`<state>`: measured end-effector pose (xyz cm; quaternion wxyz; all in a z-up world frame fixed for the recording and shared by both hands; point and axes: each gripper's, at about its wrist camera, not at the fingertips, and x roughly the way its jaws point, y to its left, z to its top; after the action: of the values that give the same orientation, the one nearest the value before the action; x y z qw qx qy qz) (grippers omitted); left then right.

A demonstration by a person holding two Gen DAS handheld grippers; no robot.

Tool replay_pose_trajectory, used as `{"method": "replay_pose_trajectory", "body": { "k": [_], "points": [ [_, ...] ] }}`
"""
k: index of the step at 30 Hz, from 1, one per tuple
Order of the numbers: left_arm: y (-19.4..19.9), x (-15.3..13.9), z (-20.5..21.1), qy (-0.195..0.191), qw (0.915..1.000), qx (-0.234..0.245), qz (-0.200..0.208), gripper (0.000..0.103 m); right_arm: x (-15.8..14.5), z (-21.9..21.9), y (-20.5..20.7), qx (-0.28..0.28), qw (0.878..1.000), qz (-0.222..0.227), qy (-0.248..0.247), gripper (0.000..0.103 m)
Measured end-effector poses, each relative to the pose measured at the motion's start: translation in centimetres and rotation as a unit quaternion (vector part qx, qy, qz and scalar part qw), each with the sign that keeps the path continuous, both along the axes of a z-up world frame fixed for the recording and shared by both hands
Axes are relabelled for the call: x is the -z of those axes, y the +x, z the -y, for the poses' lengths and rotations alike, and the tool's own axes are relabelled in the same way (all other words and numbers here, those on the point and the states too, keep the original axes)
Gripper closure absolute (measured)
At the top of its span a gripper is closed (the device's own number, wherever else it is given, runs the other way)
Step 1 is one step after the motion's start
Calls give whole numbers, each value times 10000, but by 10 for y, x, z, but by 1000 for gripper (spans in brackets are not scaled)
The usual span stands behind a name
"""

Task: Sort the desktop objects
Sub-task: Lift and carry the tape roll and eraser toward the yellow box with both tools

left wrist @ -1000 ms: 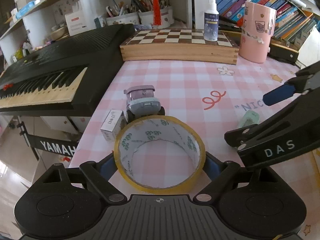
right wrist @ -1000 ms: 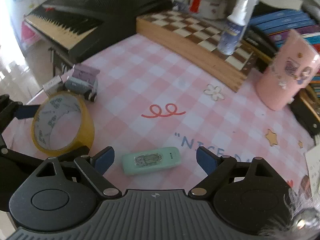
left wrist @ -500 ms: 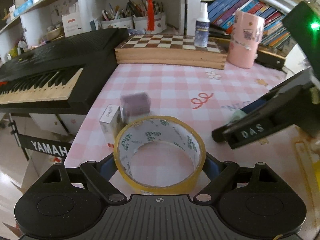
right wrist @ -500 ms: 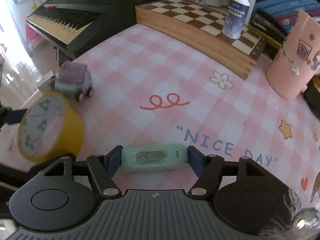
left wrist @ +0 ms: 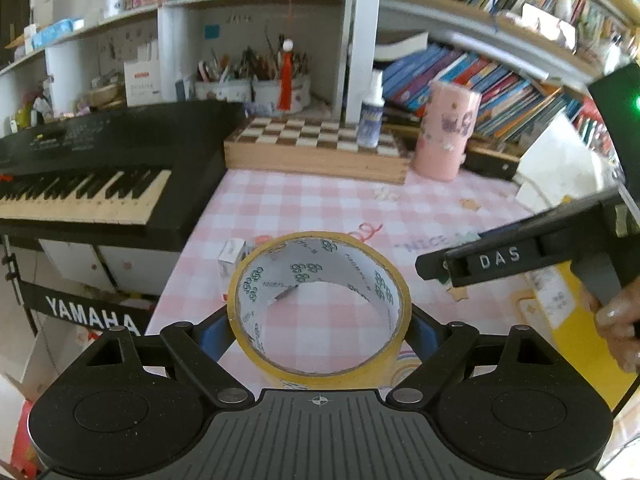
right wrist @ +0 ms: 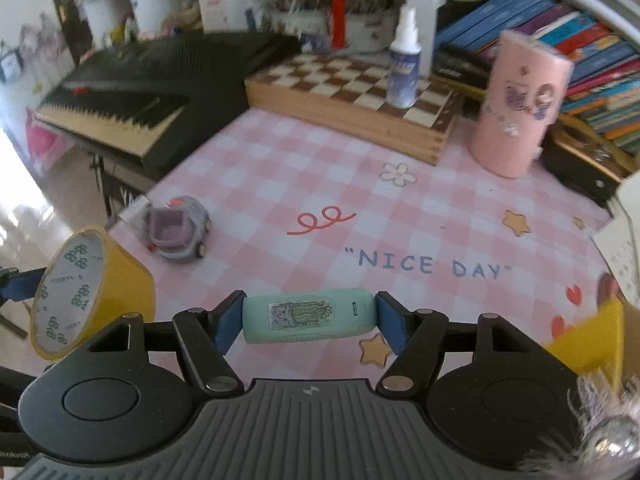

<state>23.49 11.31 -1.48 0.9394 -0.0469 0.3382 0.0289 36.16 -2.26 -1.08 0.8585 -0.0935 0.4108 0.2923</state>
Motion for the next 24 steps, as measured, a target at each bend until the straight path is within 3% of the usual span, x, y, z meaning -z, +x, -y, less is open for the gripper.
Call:
{"method": "replay_pose_trajectory", "body": {
  "k": [6,14,24],
  "points": [
    [-34,-28,-3,-97,9991,142,393,15,-30,14,-49,265,9985,364,321,36],
    [-77,-38,-1,-153,9977,274,605,15,-49,32,-115,630,9940,580,675,36],
    [-131,-37,-2,-176,9969,490,591,15,-46,41,-189,925,9917,760,477,36]
  ]
}}
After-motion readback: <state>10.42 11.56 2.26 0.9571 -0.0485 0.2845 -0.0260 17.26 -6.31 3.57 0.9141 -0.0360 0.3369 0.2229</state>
